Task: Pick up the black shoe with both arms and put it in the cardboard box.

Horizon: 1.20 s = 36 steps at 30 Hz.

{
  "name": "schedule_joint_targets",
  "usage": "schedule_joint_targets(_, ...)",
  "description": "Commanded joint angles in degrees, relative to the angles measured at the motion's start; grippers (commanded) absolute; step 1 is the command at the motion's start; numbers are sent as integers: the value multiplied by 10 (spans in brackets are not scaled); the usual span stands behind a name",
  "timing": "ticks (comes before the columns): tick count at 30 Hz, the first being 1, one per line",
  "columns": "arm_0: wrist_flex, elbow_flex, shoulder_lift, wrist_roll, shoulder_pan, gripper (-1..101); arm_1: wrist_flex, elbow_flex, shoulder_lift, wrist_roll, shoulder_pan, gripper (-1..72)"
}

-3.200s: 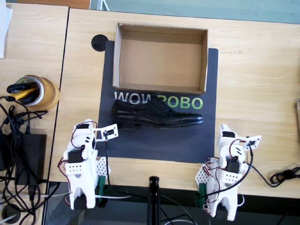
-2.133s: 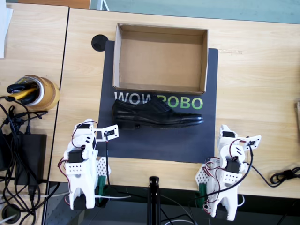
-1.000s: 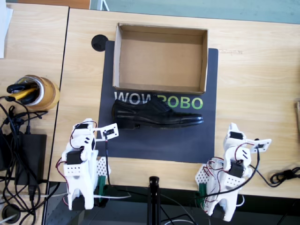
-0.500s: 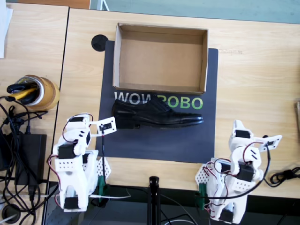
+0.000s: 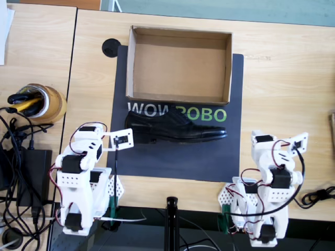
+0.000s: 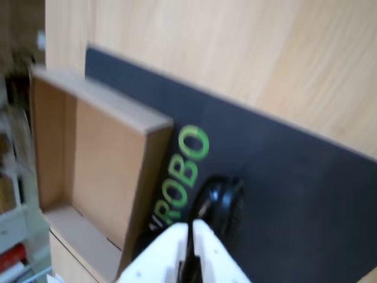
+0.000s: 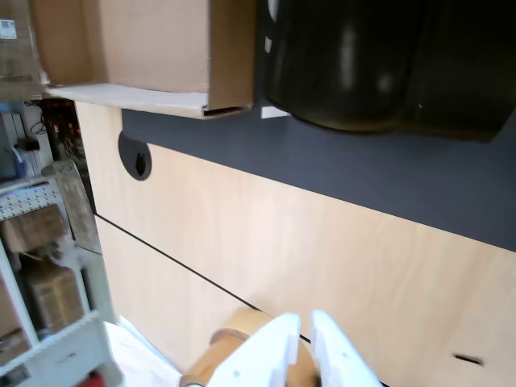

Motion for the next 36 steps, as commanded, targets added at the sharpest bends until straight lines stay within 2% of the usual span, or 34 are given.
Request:
schedule_joint_targets(1, 40, -61, -24, -26, 37, -2, 43, -63, -29, 0, -44, -2)
schedule_joint_targets(5, 89, -126, -62, -53, 76, -2, 80, -106, -50, 4, -85, -2)
schedule_joint_targets(12, 150, -185, -111, -93, 156, -2, 105, -112, -62, 1, -151, -2)
schedule_joint_targets(20, 165, -177, -95, -98, 174, 3, 116, -92, -47, -37, -160, 3)
schedule_joint_targets(22, 167, -175, -86, -99, 180, 116, 117, -89, -45, -44, -157, 33)
schedule_joint_targets(23, 169, -171, -82, -99, 183, 214, 118, -85, -44, -48, -156, 40)
schedule_joint_targets(26, 173, -153, -70, -99, 186, 415, 118, -63, -43, -64, -152, 105)
schedule_joint_targets(28, 174, -138, -66, -99, 188, 523, 119, -50, -42, -75, -151, 205)
schedule_joint_targets(31, 181, -121, -69, -99, 199, 621, 119, -39, -40, -83, -149, 353)
schedule_joint_targets(36, 175, -104, -90, -116, 232, 672, 119, -32, -40, -86, -149, 460)
